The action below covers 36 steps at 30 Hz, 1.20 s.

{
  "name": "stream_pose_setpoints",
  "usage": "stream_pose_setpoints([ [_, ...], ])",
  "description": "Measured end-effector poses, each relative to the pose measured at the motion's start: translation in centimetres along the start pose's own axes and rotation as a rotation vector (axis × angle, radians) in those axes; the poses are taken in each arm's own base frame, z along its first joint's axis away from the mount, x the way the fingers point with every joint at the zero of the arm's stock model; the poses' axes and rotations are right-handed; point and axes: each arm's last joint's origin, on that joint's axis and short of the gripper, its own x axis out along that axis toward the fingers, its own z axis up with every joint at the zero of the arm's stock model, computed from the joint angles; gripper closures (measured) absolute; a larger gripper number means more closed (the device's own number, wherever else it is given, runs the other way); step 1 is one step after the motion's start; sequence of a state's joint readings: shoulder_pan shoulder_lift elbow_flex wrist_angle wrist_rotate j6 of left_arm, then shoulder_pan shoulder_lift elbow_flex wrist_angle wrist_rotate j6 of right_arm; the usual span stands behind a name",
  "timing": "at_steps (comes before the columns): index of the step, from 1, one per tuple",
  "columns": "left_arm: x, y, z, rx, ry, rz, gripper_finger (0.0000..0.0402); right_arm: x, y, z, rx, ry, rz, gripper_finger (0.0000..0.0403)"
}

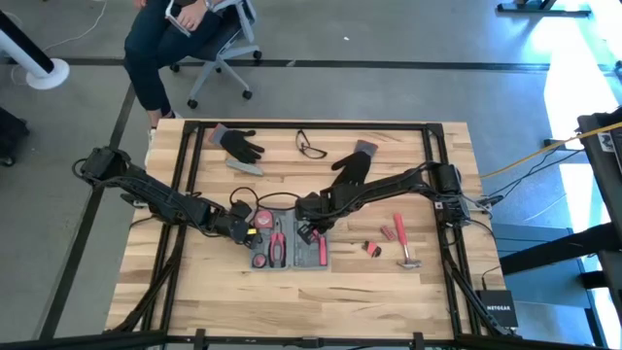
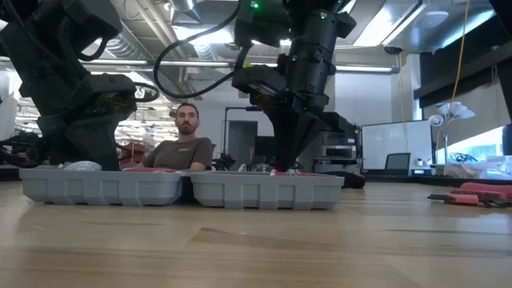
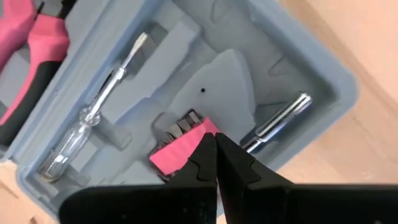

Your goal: Prefit tool cases

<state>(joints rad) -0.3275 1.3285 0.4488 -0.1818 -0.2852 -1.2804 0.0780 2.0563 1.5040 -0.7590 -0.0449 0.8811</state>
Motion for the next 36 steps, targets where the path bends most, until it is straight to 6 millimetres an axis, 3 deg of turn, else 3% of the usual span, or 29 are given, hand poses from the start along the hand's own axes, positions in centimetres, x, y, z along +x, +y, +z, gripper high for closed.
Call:
stream_pose_setpoints([
  [21, 0.0, 0.0, 0.0, -0.013, -0.001, -0.002, 0.0295, 0.4, -0.9, 0.5, -0.03, 0.0, -0.06, 0.0403],
  [32, 0.0, 0.0, 0.0, -0.004, 0.0, 0.0, 0.0295, -0.5, -0.2, 1.4, -0.022, -0.022, 0.07, 0.0403],
  [36, 0.0, 0.0, 0.0, -0.004, -0.007, 0.003, 0.0295, 0.1, 0.3, 1.0, -0.035, 0.004, 0.106, 0.0403],
])
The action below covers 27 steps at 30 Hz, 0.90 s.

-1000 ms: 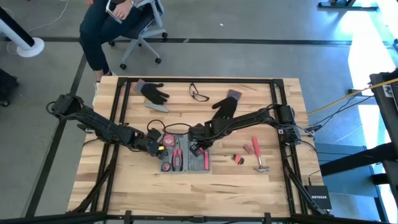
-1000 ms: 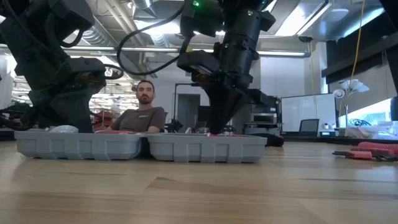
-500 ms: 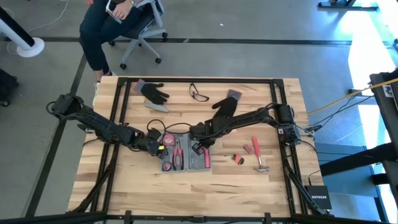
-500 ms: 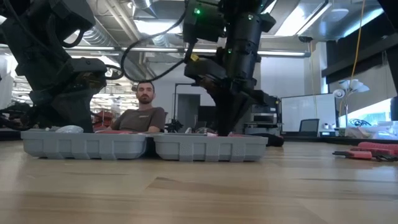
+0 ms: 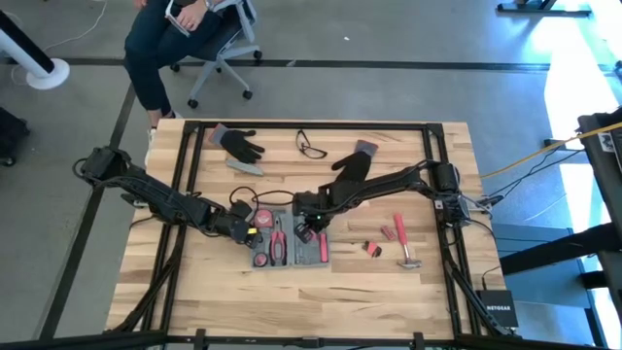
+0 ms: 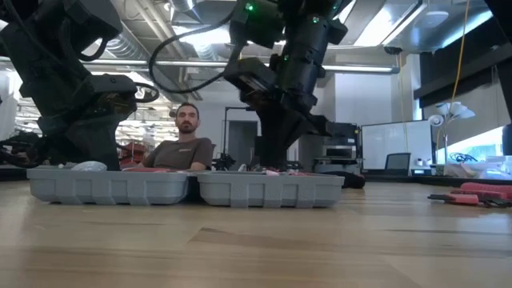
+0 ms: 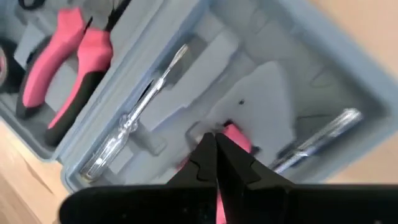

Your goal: Prefit tool cases

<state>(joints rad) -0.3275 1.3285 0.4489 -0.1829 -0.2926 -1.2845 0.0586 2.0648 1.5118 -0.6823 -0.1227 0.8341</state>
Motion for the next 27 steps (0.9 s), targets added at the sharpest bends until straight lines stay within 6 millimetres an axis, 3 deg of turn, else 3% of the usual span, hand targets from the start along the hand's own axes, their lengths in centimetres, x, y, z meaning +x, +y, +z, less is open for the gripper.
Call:
stream_pose_setpoints([
  [12, 0.0, 0.0, 0.0, -0.001, -0.007, 0.003, 0.0295, 0.6, 0.4, 0.5, 0.013, -0.041, 0.049, 0.0403],
  [19, 0.0, 0.0, 0.0, -0.025, -0.01, 0.006, 0.0295, 2.5, 0.3, 0.4, 0.014, 0.011, 0.067, 0.0403],
  [27, 0.0, 0.1, 0.0, -0.039, -0.009, 0.014, 0.0295, 2.3, -0.2, 0.7, 0.0, 0.002, 0.032, 0.0403],
])
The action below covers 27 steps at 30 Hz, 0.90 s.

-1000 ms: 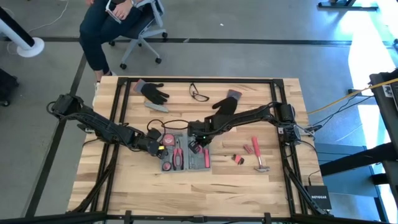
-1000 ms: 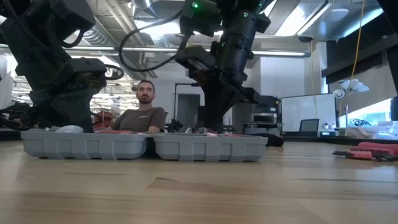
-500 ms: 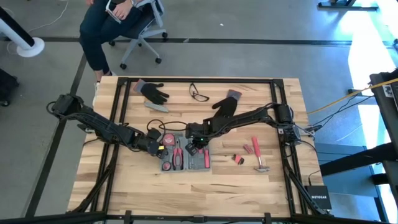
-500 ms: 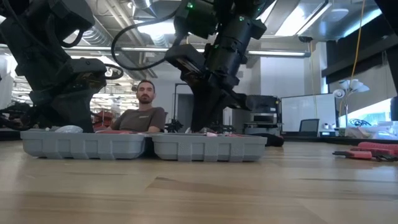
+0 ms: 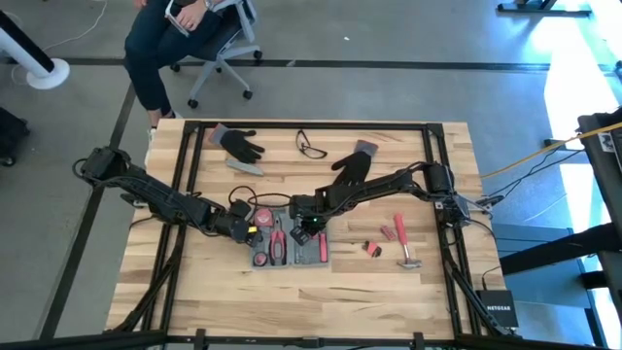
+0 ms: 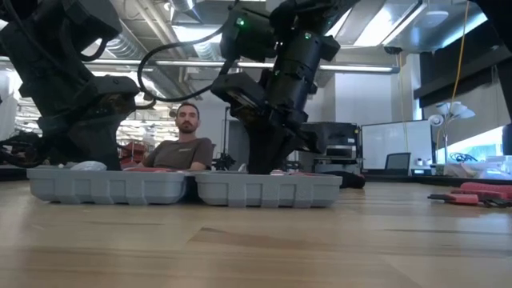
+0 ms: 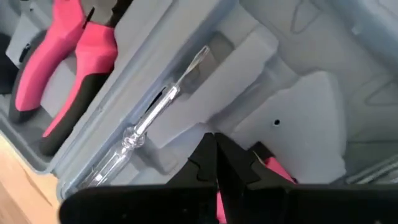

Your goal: Prefit tool cases

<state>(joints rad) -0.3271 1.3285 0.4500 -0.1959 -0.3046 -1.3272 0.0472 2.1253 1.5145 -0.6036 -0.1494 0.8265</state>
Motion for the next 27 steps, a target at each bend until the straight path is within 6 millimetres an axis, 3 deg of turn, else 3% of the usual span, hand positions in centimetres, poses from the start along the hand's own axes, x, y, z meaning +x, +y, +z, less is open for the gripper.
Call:
stream_pose_setpoints([
  [9, 0.0, 0.0, 0.0, 0.003, -0.005, 0.005, 0.0295, -2.4, 0.3, 0.4, -0.165, 0.047, -0.14, 0.0403],
  [13, 0.0, 0.1, 0.0, 0.009, -0.009, 0.008, 0.0295, -2.6, 0.2, 1.0, -0.15, 0.044, -0.113, 0.0403],
  [19, 0.0, 0.1, 0.0, 0.008, -0.012, 0.007, 0.0295, -4.6, 1.9, 2.8, -0.186, -0.07, -0.054, 0.0403],
  [27, 0.0, 0.1, 0.0, 0.019, -0.017, 0.009, 0.0295, -2.9, 1.0, 2.4, -0.211, 0.031, -0.103, 0.0403],
])
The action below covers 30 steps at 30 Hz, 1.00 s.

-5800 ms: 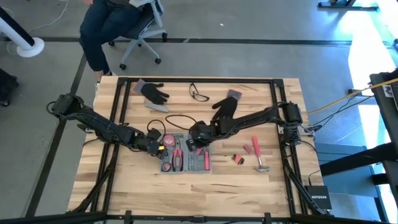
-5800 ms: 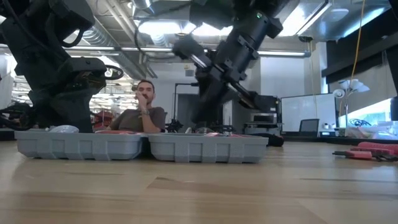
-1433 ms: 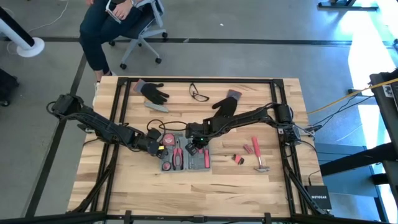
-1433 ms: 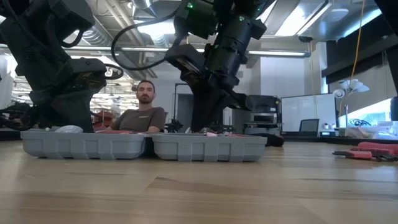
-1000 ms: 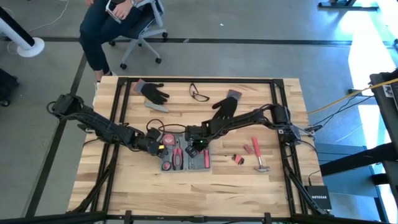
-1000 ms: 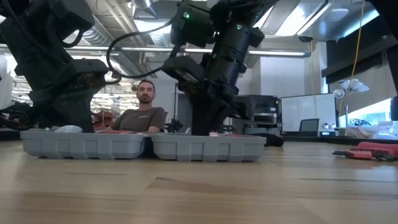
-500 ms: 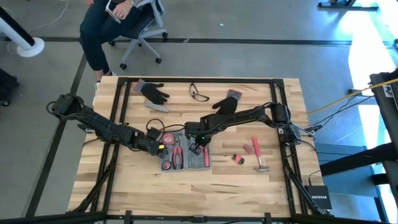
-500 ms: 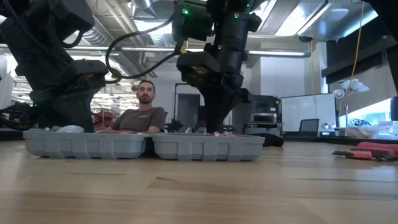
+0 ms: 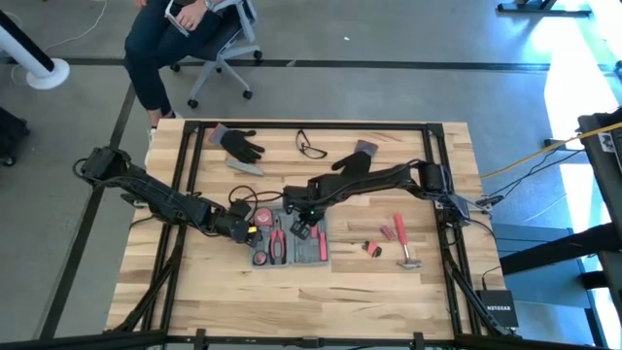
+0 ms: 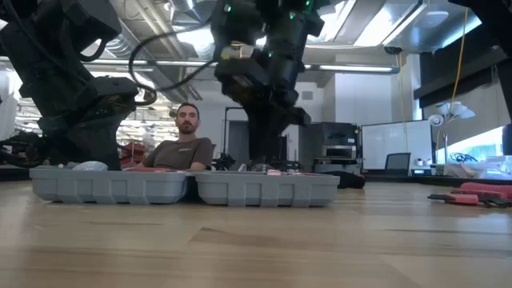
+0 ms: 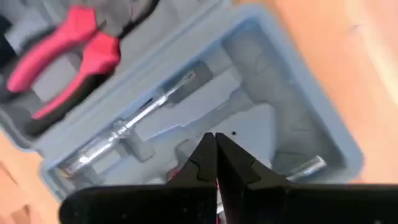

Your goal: Prefit tool cases

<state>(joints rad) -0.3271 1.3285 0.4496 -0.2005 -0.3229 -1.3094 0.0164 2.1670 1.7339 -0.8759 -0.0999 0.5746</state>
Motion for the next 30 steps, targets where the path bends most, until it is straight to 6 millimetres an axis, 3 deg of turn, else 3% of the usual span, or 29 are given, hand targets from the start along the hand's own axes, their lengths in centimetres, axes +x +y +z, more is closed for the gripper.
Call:
stream_pose_setpoints([
  [7, 0.0, 0.0, 0.0, -0.007, -0.007, 0.003, 0.0295, 1.2, 0.0, -0.1, -0.041, 0.035, 0.007, 0.0403],
  [30, 0.0, 0.0, 0.1, -0.033, -0.017, 0.001, 0.0295, 1.8, -0.1, -0.8, -0.162, 0.101, -0.024, 0.0403],
])
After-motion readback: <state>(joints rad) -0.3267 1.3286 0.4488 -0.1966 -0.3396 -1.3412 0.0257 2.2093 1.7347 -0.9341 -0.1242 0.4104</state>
